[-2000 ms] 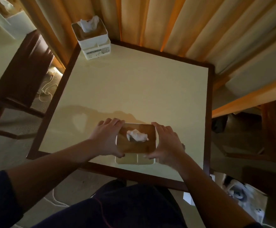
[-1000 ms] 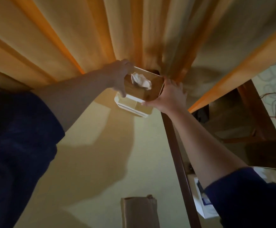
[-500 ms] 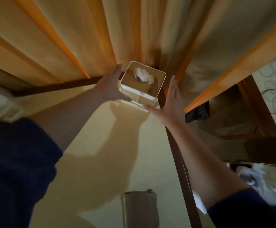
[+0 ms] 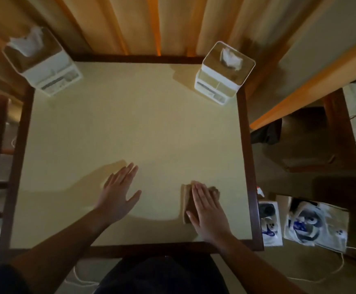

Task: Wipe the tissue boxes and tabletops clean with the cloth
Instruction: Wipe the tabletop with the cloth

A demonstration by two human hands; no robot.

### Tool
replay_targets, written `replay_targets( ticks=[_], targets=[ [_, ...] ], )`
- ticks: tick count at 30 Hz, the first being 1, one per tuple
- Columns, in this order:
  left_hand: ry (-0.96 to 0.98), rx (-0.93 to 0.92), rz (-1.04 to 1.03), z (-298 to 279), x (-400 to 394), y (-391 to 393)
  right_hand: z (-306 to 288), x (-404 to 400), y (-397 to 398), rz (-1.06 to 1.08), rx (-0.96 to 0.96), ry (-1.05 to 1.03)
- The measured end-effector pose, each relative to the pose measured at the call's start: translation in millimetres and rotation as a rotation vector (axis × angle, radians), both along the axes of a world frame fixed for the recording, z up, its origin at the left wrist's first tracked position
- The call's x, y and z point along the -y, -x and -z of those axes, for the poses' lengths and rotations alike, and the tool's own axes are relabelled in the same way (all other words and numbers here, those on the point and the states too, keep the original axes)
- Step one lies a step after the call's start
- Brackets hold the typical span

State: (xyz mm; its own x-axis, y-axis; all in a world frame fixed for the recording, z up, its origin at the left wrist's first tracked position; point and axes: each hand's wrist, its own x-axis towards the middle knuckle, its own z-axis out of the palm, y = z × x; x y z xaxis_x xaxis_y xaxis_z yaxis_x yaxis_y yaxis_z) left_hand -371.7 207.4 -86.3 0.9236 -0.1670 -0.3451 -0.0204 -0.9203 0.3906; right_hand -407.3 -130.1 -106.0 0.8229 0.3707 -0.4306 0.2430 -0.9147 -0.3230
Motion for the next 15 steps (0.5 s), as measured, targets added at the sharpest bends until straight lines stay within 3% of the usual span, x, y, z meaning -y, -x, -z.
replay_targets(
  ticks=[5,15],
  targets=[
    [-0.034,-0.021,-0.141,9.0,-36.8,67.0,11.9,-17.4,13.5,0.019,0.06,0.15],
    [-0.139,-0.014,-0.285,32.4,-108.8,129.0,18.4,-100.2,90.2,0.043,0.076,0.101]
  ],
)
